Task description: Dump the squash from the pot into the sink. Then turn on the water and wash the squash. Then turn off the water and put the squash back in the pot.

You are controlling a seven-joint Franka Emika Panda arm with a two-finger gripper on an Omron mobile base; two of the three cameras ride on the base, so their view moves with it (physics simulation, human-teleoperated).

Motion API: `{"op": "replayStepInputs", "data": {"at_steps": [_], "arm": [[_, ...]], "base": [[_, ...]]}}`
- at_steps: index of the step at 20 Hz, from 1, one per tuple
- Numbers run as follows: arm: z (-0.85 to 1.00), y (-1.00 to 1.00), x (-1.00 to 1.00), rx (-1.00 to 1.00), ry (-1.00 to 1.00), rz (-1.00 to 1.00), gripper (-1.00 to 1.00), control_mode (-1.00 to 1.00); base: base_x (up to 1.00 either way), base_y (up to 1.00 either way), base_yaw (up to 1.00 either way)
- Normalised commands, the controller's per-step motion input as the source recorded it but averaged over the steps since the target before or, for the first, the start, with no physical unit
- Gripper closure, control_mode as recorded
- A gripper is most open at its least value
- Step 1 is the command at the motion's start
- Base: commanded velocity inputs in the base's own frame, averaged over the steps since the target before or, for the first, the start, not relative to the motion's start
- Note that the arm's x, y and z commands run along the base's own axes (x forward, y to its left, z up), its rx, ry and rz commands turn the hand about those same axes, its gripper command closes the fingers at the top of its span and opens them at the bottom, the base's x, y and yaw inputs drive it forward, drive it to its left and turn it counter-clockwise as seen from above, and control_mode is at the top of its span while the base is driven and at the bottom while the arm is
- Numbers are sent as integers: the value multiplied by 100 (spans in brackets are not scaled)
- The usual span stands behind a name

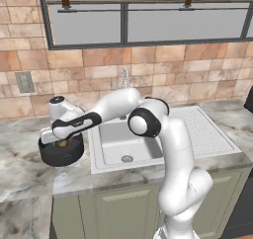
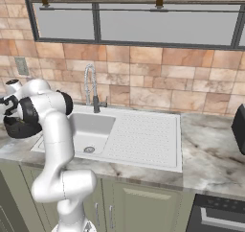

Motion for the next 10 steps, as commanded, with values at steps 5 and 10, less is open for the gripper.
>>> {"op": "replayStepInputs", "data": {"at_steps": [5,10], "arm": [[0,0,0,0,0,0,-100,-100],[18,0,0,0,0,0,-100,-100]], "base": [[0,0,0],[0,0,0]]}}
